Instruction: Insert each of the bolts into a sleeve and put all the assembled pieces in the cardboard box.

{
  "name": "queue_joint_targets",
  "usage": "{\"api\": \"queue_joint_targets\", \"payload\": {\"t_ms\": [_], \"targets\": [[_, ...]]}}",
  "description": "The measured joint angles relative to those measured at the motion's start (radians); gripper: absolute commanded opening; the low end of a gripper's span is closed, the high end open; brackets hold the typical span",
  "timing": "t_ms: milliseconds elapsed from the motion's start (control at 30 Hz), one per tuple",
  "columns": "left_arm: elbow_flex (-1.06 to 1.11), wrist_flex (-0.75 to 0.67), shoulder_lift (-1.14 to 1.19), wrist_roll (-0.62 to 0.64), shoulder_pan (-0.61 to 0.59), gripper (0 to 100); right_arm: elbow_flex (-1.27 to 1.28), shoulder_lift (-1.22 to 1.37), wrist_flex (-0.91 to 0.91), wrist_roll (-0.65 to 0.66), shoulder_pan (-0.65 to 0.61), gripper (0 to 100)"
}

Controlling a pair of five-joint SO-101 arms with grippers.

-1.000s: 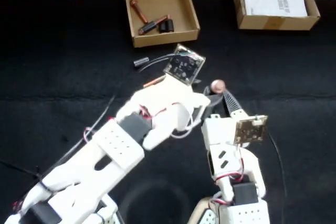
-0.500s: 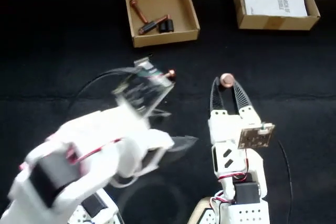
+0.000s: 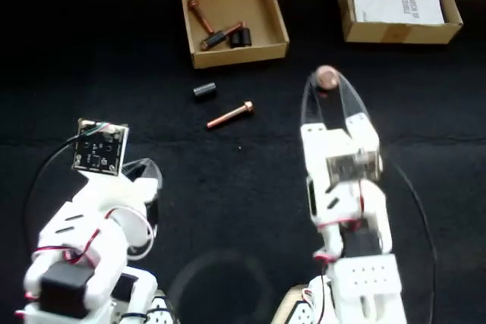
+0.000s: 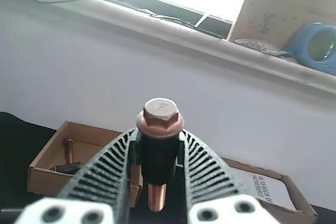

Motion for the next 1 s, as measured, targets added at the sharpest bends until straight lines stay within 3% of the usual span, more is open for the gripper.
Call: {"api": "queue_joint_targets", "payload": {"t_ms": [267, 433, 600, 1000], "targets": [[0.505, -0.408, -0.287, 0.000, -0.149, 3, -0.451, 0.583, -0.008, 0.000, -0.034, 0.7], [0.654, -0.585, -0.307, 0.002, -0.209, 3, -0.735, 0.890, -0.008, 0.049, -0.034, 0.7], [0.692, -0.617, -0.307, 0.002, -0.245, 3, -0.950, 1.138, -0.008, 0.192, -0.063, 0.7], [0.692, -0.548, -0.307, 0.000, -0.249, 3, -1.459, 1.706, -0.008, 0.209, -0.098, 0.7]]}}
